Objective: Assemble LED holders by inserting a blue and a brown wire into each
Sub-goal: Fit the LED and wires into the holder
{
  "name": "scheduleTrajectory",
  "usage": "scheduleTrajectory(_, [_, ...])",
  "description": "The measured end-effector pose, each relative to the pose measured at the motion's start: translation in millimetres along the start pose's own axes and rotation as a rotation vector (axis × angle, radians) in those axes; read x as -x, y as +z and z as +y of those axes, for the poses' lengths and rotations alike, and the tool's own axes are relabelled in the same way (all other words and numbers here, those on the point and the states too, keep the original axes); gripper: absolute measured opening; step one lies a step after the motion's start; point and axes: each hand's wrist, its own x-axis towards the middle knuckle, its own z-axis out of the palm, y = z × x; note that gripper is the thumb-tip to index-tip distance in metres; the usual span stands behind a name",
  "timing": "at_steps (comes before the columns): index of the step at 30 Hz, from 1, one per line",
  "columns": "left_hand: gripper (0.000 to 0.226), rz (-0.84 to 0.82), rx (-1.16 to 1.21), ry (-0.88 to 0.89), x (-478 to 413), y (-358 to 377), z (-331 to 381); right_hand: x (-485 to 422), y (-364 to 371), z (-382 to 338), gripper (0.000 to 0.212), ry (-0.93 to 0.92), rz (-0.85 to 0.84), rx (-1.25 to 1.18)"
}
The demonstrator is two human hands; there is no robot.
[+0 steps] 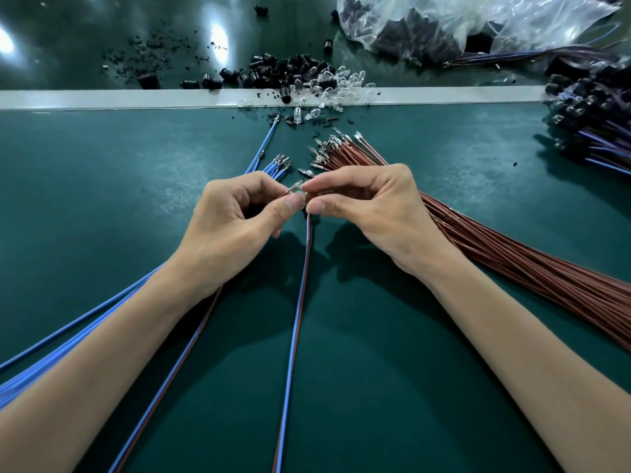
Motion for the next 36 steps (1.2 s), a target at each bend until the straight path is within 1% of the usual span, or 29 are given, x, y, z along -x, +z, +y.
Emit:
scheduleTrajectory(7, [0.016, -0.003, 0.004, -0.009, -1.4, -1.9, -2.6, 0.6, 0.8, 0.6, 0.024, -0.034, 0.035, 0.091])
scheduleTrajectory(14, [0.016, -0.007, 0.007, -0.02, -1.5, -1.8, -3.2, -0.4, 2.2, 1.2, 0.02, -0.062, 0.015, 0.058])
scheduleTrajectory(17, [0.016, -0.011, 0.009, -0.014, -1.6, -2.1, -2.6, -0.6, 3.0, 1.6, 0.021, -0.091, -0.004, 0.085])
scheduleTrajectory(20, [0.015, -0.008, 0.015, -0.014, -1.7, -2.7, -2.1, 0.3, 4.8, 3.2, 0.022, -0.172, 0.021, 0.159])
scheduleTrajectory(23, [0.016, -0.007, 0.019, -0.026, -1.6, -2.8, -2.2, 0.7, 7.2, 4.1, 0.019, -0.295, 0.047, 0.298])
scheduleTrajectory(25, [0.016, -0.012, 0.02, -0.025, -1.3, -2.9, -1.9, 0.8, 7.7, 4.6, 0.016, -0.332, 0.059, 0.339])
scheduleTrajectory(31, [0.015, -0.012, 0.021, -0.018, -0.7, -3.0, -2.1, 1.3, 7.8, 7.5, 0.007, -0.297, 0.079, 0.365])
scheduleTrajectory(34, [0.015, -0.001, 0.02, -0.015, -0.7, -2.7, -3.0, 1.7, 5.9, 7.2, 0.011, -0.201, 0.038, 0.268])
scheduleTrajectory(36, [0.015, 0.012, 0.029, -0.015, -1.1, -2.5, -3.5, 1.3, 3.8, 6.4, 0.015, -0.175, 0.008, 0.231])
